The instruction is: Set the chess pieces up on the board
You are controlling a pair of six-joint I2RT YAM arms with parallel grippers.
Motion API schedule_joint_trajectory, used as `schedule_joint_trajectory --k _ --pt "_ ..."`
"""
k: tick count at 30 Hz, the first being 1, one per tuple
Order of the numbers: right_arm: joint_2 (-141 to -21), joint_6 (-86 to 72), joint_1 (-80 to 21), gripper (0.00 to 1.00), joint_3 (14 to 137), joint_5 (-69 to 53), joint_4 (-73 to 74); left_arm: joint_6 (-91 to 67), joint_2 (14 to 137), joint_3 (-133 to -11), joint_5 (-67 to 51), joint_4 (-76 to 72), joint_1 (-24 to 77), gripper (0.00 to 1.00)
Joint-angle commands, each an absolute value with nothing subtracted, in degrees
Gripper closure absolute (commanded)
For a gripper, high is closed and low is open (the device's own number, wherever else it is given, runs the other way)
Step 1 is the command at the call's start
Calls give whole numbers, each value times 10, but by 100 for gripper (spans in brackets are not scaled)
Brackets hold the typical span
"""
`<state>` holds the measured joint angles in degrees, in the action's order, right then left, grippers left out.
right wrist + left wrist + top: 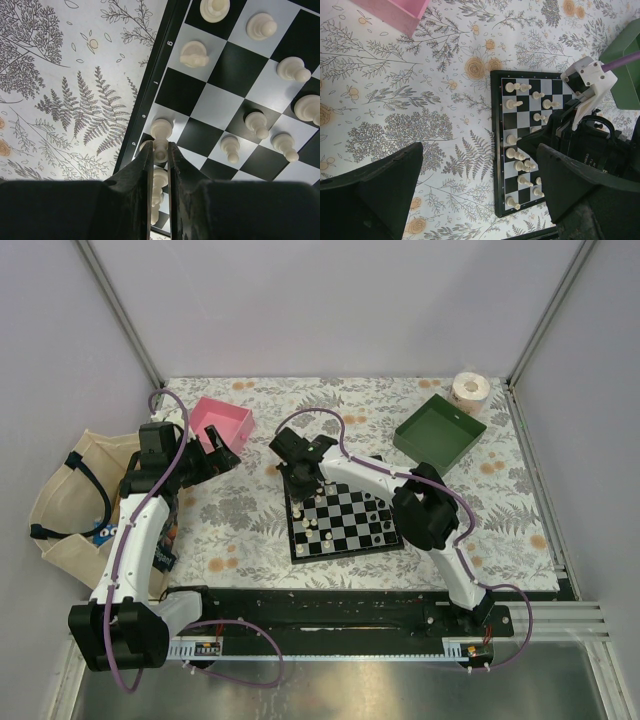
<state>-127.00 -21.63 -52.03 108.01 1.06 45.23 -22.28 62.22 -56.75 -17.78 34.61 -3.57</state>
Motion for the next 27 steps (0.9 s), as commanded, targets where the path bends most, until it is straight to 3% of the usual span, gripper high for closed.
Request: schedule_joint_trajectory --k 1,10,20,27 --pt "-1273 -214 -527 85 1105 27 454 -216 613 -573 -189 329 -39 1" --pt "-1270 -210 -527 80 1101 30 453 -216 611 -573 -189 330 -38 1" --pt "-1235 -208 -527 59 1107 26 445 -215 613 -573 -191 329 -38 1" --pt "-1178 -204 -527 59 1074 50 441 -216 613 -573 -189 329 -38 1"
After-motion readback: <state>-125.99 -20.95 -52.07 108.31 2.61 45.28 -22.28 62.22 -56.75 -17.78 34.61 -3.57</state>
